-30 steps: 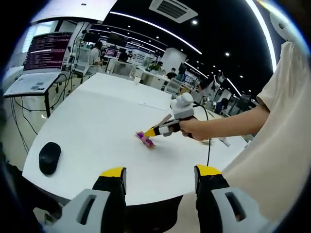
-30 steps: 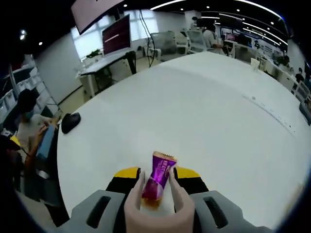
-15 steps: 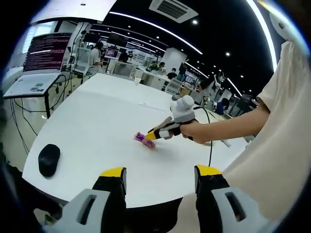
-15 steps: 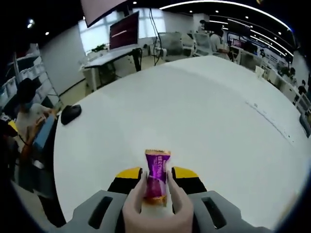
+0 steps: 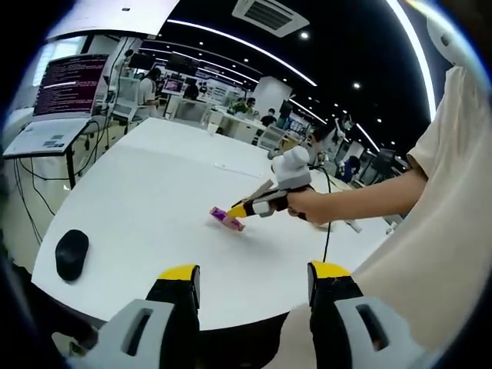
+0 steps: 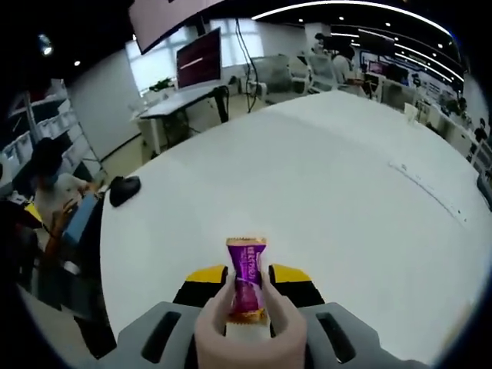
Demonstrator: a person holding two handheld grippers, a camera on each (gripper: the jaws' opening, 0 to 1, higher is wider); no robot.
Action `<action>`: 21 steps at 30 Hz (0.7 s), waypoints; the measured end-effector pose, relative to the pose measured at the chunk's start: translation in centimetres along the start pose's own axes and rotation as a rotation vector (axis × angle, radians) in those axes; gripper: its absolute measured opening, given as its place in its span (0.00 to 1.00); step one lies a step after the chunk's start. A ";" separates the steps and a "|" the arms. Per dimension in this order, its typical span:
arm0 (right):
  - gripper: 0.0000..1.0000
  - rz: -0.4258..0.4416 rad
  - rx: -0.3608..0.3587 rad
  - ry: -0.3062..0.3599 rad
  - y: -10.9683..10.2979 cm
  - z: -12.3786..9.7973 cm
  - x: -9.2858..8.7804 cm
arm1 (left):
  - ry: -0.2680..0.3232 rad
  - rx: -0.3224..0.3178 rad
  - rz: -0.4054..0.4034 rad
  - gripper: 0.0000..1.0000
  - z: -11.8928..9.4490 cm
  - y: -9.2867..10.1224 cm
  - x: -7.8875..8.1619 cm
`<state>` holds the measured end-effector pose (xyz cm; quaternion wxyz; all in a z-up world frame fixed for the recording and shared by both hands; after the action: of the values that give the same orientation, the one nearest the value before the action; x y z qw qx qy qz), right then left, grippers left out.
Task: Place the target food into the container with the food tongs after gripping and lifting it, then release it inside without dropping or visibly crushing the food.
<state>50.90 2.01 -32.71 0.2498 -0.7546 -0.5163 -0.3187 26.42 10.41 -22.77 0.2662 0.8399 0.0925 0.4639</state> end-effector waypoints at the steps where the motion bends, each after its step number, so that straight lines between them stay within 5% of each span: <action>1: 0.20 0.007 0.001 0.011 0.0 -0.4 0.3 | -0.001 -0.004 0.003 0.56 0.1 0.1 0.0; 12: 0.20 0.036 -0.069 0.177 2.3 -7.6 3.8 | -0.015 -0.074 0.051 0.56 2.1 2.6 0.3; 21: 0.18 0.036 -0.117 0.200 4.2 -11.6 3.0 | -0.036 -0.129 0.091 0.56 3.9 5.2 0.1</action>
<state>53.01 -5.72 -22.90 0.2613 -0.7413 -0.4557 -0.4177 29.26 4.66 -21.63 0.3001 0.8326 0.0194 0.4651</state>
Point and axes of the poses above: the point that each gripper's makers call its tool centre point, and the gripper's own axes: z roughly forward along the fingers, y roughly to its right, x roughly out of its top, the point moved 4 cm from there along -z, roughly backward along the fingers, and after that the axes turned 8 degrees about -z, right-handed, at the moved point
